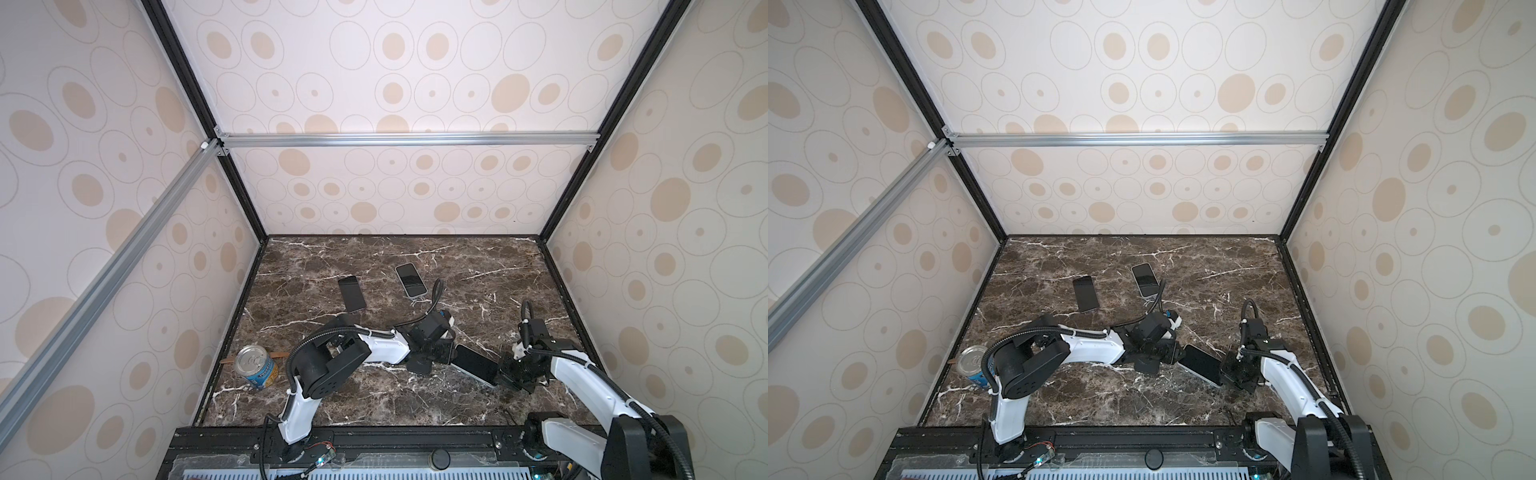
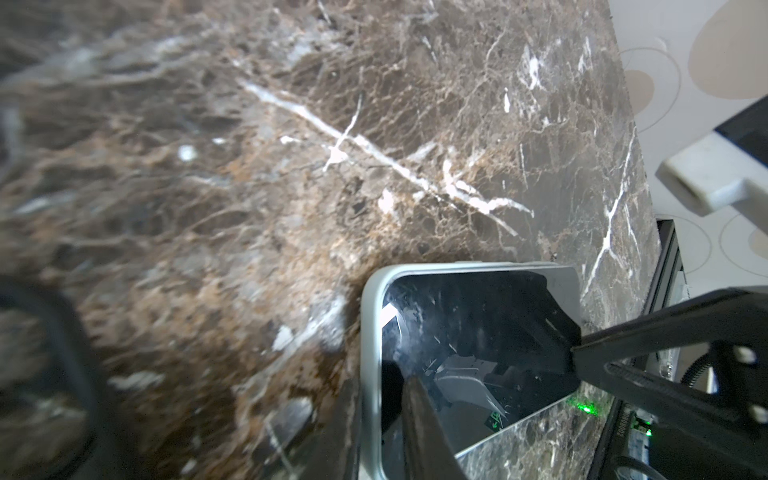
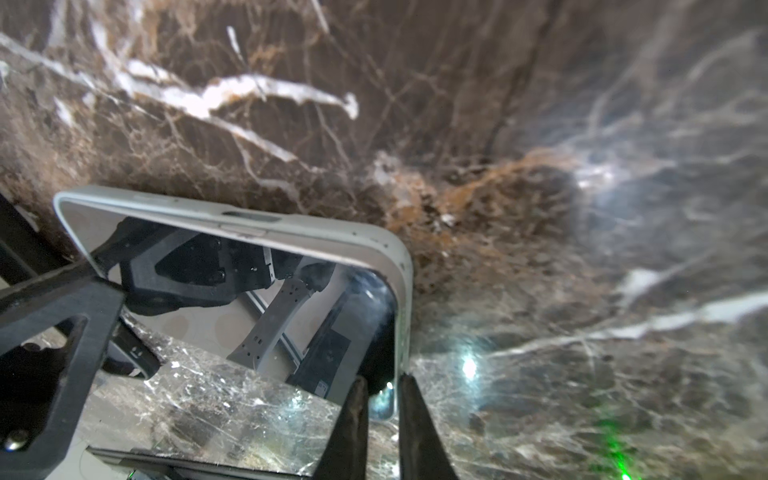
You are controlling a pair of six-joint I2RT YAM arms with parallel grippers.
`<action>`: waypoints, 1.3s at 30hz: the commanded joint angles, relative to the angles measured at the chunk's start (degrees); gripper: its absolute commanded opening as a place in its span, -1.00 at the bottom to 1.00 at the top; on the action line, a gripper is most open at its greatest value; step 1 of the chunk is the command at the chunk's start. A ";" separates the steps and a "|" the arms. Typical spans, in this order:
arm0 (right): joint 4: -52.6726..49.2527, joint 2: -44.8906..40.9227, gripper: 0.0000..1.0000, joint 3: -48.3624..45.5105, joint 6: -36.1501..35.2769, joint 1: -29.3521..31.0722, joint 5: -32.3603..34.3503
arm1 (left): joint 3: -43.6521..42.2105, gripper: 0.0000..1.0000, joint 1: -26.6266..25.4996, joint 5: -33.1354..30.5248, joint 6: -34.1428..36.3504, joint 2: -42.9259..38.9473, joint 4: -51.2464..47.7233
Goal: Put the phone into the phone case
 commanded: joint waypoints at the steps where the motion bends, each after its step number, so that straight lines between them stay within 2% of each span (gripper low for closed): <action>1: 6.88 3.25 -0.69 -0.57 -0.78 0.25 -0.80 | -2.47 -0.60 -0.63 0.35 -1.32 -1.02 -0.99; 12: 12.12 10.94 -0.69 2.20 -1.36 0.85 -3.31 | -8.27 -0.60 -0.12 -0.97 -5.11 -3.92 3.40; 18: 12.94 12.86 -0.68 2.97 -1.58 2.33 -2.07 | -9.57 -0.61 0.19 -1.43 -6.32 -4.44 4.61; 27: 15.00 16.68 -0.66 5.24 -0.82 6.85 -1.39 | -13.07 -0.63 0.31 -3.28 -9.13 -6.76 8.25; 32: 12.02 15.09 -0.60 5.63 -1.40 7.23 2.13 | -14.78 -0.64 0.71 -4.42 -9.77 -7.76 8.97; 39: 6.54 8.02 -0.52 4.72 -1.45 7.17 6.25 | -15.51 -0.64 1.04 -4.25 -9.97 -7.81 9.85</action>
